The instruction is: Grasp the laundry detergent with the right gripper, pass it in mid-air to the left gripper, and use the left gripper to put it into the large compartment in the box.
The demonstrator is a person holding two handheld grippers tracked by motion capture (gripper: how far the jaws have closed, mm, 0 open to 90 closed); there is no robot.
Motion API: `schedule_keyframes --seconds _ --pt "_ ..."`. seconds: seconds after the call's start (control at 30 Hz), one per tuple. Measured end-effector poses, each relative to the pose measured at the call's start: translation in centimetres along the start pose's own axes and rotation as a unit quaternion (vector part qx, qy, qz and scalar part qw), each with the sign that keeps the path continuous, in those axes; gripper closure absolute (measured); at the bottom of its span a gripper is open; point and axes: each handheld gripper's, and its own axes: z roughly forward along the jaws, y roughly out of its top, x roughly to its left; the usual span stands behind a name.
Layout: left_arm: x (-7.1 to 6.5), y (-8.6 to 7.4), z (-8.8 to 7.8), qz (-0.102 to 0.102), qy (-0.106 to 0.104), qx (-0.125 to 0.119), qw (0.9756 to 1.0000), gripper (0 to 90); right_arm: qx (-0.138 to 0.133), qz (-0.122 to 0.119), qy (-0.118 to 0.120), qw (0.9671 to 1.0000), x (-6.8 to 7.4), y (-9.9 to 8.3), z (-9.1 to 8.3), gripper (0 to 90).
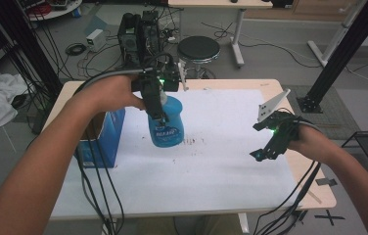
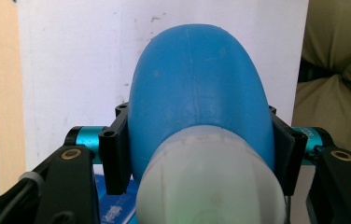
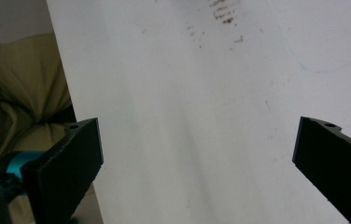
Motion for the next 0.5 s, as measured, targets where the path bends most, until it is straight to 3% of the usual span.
schedule_keyframes --seconds 0.17,0.3,0.5 --pt "1.1 -1.2 -1.5 -0.027 0.010 0.012 0.9995 37.5 0.014 0.008 -0.020 0.9997 -0.4 -0.9 -0.7 0.7" --pt "1.7 -2.5 -3.0 -0.050 0.012 0.010 0.9986 37.5 0.011 0.012 -0.019 0.9997 -0.6 -1.4 -1.3 0.7" --pt "2.4 -5.3 -5.5 -0.093 0.032 -0.005 0.9951 37.5 0.006 0.010 -0.027 0.9996 -0.9 -1.9 -2.1 0.7"
